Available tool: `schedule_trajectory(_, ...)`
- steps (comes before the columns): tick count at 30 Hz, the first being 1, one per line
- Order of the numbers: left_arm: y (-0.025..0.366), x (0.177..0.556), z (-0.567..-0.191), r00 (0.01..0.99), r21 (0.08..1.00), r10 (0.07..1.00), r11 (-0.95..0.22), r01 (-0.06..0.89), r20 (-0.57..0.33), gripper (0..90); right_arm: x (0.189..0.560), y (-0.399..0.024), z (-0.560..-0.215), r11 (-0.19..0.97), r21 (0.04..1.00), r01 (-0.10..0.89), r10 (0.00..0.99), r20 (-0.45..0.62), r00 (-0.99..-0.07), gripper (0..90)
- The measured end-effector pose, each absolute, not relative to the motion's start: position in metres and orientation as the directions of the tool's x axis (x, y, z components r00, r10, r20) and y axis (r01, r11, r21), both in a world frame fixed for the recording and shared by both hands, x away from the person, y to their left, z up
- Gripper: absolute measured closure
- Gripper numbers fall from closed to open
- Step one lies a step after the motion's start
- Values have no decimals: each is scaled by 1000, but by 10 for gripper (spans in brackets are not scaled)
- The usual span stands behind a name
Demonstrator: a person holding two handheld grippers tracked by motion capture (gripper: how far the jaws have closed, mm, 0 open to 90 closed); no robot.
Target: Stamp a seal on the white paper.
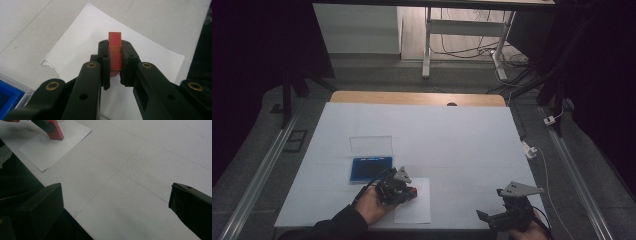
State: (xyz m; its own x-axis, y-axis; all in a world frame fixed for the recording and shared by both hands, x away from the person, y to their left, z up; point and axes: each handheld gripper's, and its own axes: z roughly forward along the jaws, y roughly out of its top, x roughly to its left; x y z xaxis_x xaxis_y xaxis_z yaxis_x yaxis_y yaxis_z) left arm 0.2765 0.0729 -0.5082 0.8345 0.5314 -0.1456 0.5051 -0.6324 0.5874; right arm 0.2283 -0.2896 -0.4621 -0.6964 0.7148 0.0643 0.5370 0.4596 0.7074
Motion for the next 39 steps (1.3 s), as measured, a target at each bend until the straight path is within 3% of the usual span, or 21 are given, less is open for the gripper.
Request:
schedule_trajectory(5, 79, 284, -511, 822, 588, 527, -601, 541, -217, 805, 228, -290, -462, 460, 707, 537, 715, 64, -697, 0)
schedule_trajectory(10, 75, 279, -509, 832, 589, 528, -622, 515, -170, 805, 228, -290, -462, 460, 707, 537, 714, 65, -697, 0)
schedule_trajectory(15, 65, 268, -506, 846, 578, 531, -675, 459, -52, 804, 228, -290, -462, 463, 706, 536, 713, 61, -698, 0)
schedule_trajectory(22, 70, 273, -508, 839, 590, 531, -643, 489, -116, 803, 228, -289, -462, 462, 706, 537, 715, 62, -697, 0)
schedule_trajectory(39, 68, 272, -505, 847, 589, 526, -660, 466, -81, 800, 228, -290, -462, 457, 709, 536, 716, 64, -695, 0)
